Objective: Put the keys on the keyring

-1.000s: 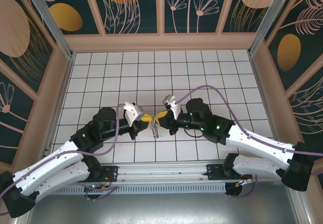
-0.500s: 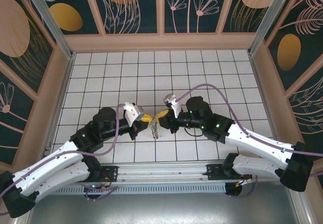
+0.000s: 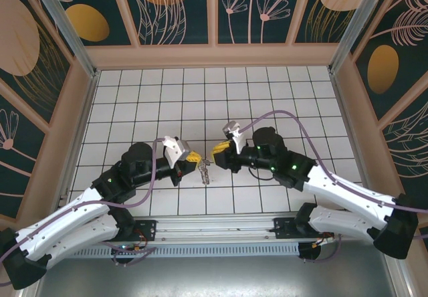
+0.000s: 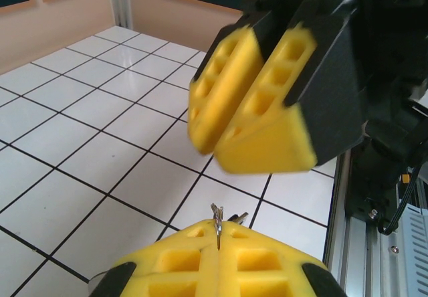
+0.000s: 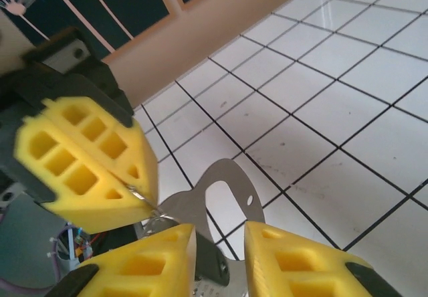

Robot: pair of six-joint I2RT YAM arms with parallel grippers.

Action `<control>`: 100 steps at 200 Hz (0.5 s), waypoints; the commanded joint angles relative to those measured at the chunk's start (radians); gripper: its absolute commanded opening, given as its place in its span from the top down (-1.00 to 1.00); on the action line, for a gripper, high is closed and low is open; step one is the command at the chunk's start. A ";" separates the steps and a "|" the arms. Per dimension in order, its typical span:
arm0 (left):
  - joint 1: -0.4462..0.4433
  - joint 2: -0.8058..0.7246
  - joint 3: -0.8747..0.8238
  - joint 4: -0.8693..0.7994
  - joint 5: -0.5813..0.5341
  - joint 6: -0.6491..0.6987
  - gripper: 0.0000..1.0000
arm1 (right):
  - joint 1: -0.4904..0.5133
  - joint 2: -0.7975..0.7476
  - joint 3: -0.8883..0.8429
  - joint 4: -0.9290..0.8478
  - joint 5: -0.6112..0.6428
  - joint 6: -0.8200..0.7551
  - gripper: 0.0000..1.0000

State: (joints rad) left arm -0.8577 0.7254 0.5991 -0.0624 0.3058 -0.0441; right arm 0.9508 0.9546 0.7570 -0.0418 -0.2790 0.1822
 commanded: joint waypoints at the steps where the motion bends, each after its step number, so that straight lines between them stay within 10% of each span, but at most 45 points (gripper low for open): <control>1: -0.006 -0.018 0.024 0.058 0.026 0.021 1.00 | 0.015 -0.092 -0.049 0.034 0.008 -0.066 0.38; 100: -0.005 -0.095 -0.034 0.280 0.344 -0.029 1.00 | 0.076 -0.152 -0.102 0.285 -0.231 -0.250 0.20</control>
State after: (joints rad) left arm -0.8585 0.6338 0.5659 0.1486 0.5861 -0.0570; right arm 1.0039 0.7876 0.6346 0.1368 -0.4271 -0.0193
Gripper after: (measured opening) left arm 0.063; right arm 0.397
